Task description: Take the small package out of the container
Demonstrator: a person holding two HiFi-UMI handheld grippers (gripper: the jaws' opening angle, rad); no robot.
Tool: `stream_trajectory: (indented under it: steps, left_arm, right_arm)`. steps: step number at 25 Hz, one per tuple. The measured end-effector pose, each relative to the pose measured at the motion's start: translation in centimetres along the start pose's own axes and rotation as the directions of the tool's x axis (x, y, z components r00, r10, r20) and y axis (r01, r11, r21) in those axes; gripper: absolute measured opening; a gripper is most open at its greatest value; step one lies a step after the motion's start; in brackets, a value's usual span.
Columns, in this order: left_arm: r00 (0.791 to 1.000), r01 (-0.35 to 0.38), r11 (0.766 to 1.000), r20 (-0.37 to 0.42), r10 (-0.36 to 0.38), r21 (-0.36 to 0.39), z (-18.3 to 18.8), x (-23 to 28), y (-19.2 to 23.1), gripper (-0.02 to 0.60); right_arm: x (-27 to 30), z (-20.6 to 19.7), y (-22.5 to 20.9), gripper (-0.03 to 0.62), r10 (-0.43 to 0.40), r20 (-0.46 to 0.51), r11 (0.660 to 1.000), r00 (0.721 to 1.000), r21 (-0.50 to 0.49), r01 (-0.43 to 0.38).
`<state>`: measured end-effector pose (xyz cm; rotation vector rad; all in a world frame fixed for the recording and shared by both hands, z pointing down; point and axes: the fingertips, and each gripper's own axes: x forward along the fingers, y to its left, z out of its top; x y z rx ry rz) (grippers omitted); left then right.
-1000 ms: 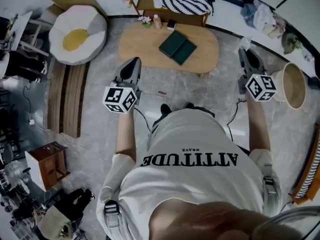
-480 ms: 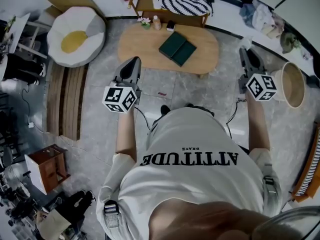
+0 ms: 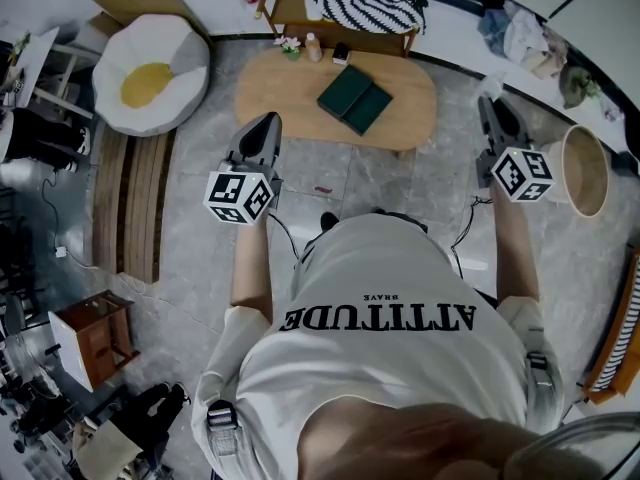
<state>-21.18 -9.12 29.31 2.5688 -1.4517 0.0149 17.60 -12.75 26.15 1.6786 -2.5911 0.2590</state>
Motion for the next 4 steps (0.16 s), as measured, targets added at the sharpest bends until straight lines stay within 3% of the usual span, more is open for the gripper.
stream_trajectory:
  steps: [4]
  left_arm:
    - [1.0, -0.001, 1.0, 0.002, 0.001, -0.002, -0.03, -0.24, 0.1, 0.022]
  right_arm:
    - [-0.1, -0.15, 0.32, 0.061, 0.004, 0.0, 1.0, 1.0, 0.004, -0.004]
